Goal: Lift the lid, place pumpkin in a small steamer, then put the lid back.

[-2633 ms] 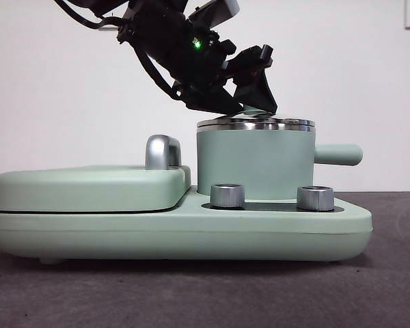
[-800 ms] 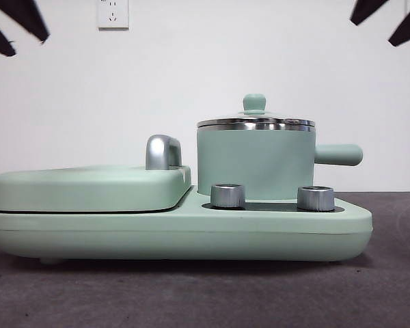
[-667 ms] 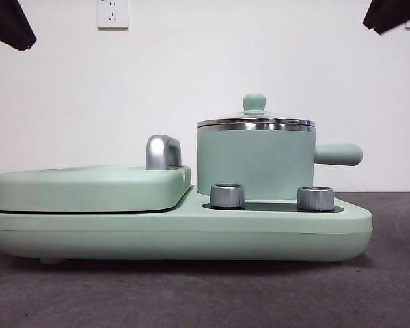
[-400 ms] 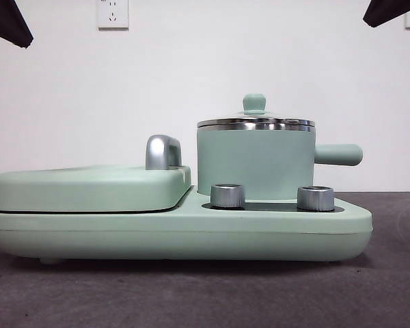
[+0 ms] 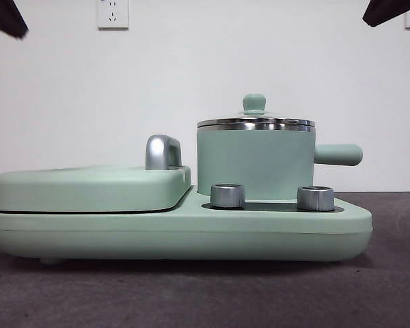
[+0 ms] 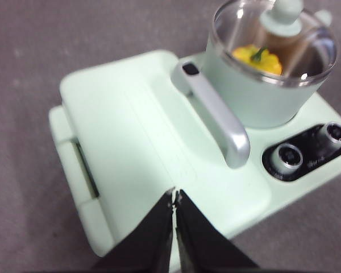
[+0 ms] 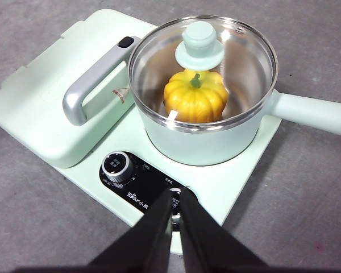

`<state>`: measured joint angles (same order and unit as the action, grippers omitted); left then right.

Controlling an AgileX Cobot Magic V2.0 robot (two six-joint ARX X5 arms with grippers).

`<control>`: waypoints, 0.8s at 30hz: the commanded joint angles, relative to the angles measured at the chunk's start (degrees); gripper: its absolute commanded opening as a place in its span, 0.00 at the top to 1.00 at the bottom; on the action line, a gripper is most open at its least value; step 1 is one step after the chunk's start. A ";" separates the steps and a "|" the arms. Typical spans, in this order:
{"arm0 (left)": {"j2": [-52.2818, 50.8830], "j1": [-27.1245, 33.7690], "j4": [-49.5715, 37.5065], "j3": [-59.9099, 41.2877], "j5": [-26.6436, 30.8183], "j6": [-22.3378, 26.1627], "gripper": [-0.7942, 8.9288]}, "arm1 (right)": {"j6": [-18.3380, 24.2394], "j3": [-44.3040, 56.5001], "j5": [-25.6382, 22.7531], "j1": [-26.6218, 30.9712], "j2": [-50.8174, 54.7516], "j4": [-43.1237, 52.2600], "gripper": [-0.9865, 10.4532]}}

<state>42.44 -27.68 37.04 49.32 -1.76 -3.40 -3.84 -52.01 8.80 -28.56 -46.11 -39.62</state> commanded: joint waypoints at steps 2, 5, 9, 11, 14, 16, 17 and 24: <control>-5.64 4.11 -4.96 -3.72 -0.13 1.07 0.91 | -0.07 -0.28 0.00 -0.46 -0.22 0.59 0.90; -12.50 10.73 -12.11 -11.61 -0.11 1.53 0.91 | -0.07 -0.28 0.00 -0.46 -0.22 0.59 0.90; -22.56 17.94 -19.19 -23.63 -0.11 1.86 0.91 | -0.07 -0.28 0.00 -0.46 -0.22 0.59 0.90; -26.75 20.06 -21.11 -28.52 -0.11 1.75 0.91 | -0.07 -0.28 0.00 -0.46 -0.22 0.59 0.90; -32.98 23.50 -23.69 -35.95 -0.11 1.38 0.91 | -0.07 -0.28 0.00 -0.46 -0.22 0.61 0.90; -36.33 24.63 -24.85 -39.50 0.33 1.40 0.91 | -0.07 -0.28 0.00 -0.46 -0.22 0.59 0.90; -38.05 24.94 -25.33 -41.09 0.63 1.42 0.91 | -0.07 -0.28 0.00 -0.46 -0.22 0.61 0.90; -42.29 25.31 -28.33 -47.87 0.79 1.31 0.91 | -0.07 -0.28 0.02 -0.46 -0.13 0.63 0.90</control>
<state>0.23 -2.37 9.58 1.89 -1.17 -2.37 -3.84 -51.99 8.80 -28.56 -46.04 -39.59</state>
